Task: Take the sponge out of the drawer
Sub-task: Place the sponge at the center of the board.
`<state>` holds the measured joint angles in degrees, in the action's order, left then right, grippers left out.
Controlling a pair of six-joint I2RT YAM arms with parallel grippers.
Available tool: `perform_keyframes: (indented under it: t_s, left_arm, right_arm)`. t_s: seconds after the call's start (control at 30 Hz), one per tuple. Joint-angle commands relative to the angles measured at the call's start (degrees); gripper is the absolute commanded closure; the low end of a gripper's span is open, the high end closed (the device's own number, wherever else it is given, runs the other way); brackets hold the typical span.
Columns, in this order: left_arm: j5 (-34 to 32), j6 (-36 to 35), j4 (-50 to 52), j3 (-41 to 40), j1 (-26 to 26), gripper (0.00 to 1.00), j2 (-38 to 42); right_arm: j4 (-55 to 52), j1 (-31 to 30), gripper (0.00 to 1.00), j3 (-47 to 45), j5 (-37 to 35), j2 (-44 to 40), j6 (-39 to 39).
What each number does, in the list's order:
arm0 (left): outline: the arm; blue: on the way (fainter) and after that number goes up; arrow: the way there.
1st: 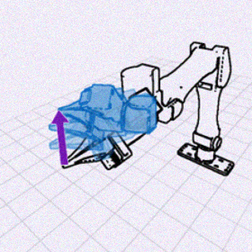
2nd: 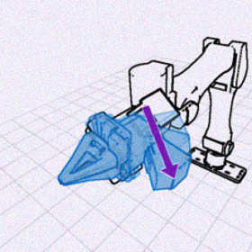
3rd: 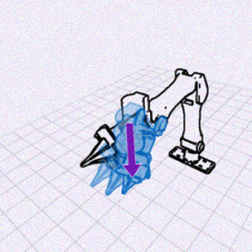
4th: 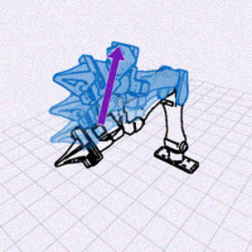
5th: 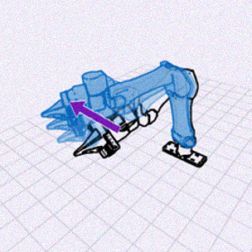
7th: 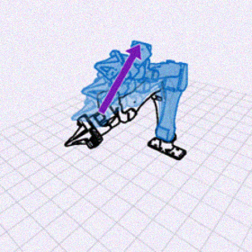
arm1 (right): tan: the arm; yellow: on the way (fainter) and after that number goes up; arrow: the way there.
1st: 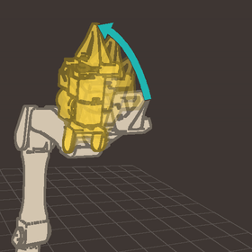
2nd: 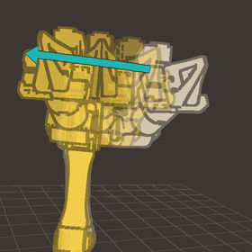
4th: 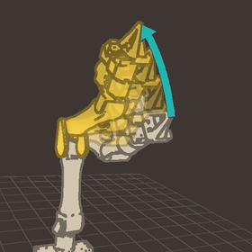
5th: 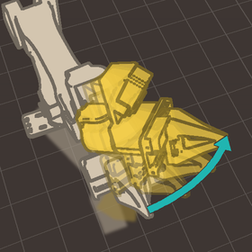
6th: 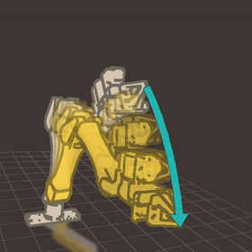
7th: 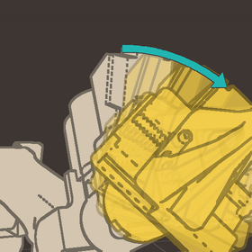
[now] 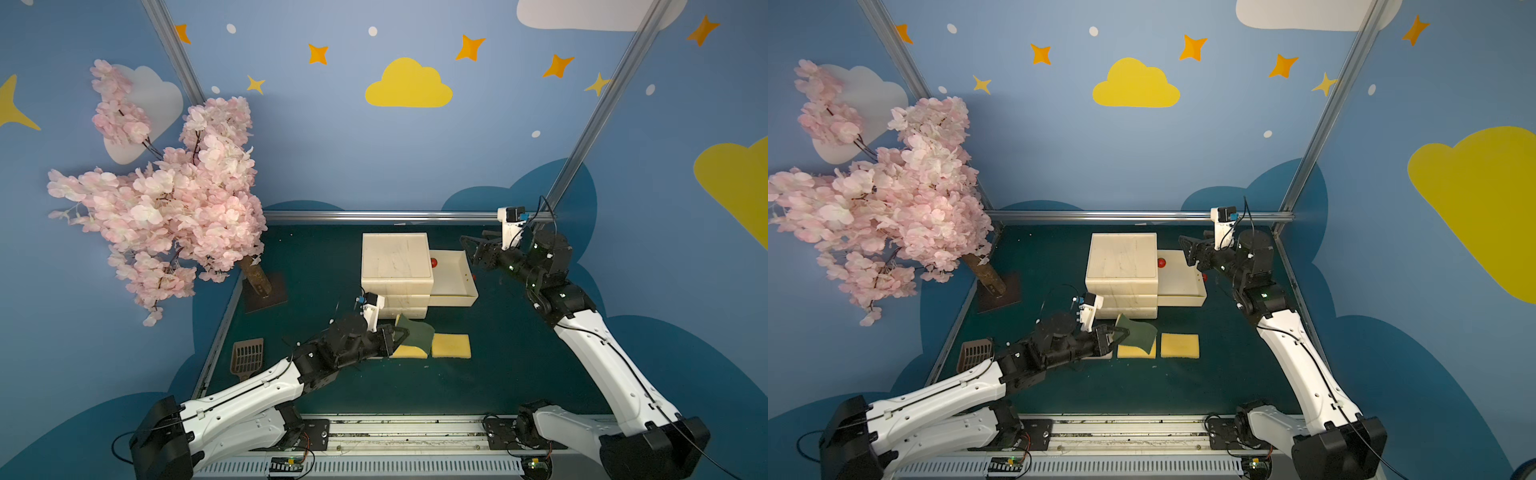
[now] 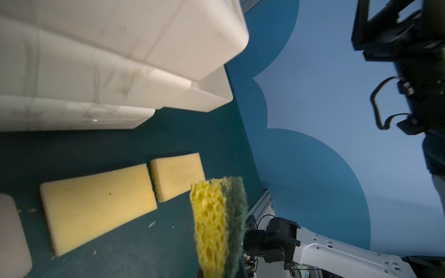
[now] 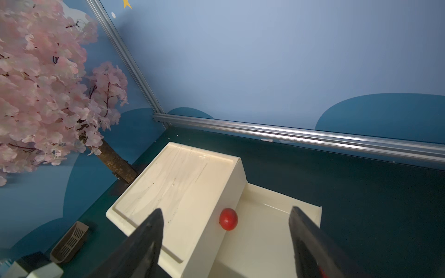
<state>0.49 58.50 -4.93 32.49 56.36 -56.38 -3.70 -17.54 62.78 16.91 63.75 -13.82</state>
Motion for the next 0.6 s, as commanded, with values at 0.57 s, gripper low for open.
perform_keyframes:
  t_s: [0.57]
  left_arm:
    - [-20.8, 30.1, -5.7, -8.4, 17.9, 0.98, -12.5]
  right_arm:
    - [4.4, 0.1, 0.16, -5.6, 0.6, -8.3, -7.0]
